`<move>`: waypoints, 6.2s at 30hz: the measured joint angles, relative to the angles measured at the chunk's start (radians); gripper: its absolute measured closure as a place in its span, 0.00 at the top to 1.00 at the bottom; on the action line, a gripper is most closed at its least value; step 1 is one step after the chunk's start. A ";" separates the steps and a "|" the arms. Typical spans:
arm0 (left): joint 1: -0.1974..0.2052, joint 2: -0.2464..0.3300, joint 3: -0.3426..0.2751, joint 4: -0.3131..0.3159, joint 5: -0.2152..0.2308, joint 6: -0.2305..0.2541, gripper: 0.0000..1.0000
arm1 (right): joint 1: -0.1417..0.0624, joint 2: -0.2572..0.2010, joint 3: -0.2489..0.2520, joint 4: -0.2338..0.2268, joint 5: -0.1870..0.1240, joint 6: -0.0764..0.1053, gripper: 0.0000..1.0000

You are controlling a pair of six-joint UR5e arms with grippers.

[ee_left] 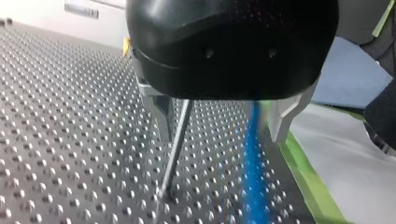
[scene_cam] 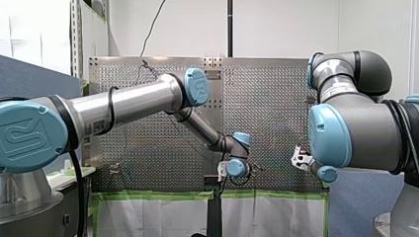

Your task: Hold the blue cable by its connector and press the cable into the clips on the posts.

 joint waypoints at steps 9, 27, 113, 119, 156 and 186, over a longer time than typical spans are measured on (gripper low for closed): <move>-0.031 0.009 0.003 -0.028 0.011 0.012 1.00 | 0.001 0.000 0.001 0.004 -0.004 -0.002 0.00; -0.059 0.025 -0.004 -0.033 0.011 0.011 1.00 | 0.001 0.000 0.001 0.006 -0.010 -0.004 0.00; -0.110 0.363 -0.357 0.024 -0.063 -0.081 1.00 | 0.015 0.001 0.001 0.013 -0.021 -0.002 0.00; -0.117 0.413 -0.407 0.022 -0.071 -0.083 1.00 | 0.015 0.000 0.001 0.013 -0.023 0.000 0.00; -0.098 0.732 -0.725 0.222 -0.105 -0.226 1.00 | 0.033 0.000 0.001 0.014 -0.030 0.000 0.00; -0.046 0.980 -0.974 0.470 -0.124 -0.243 1.00 | 0.042 0.001 0.001 0.010 -0.034 0.001 0.00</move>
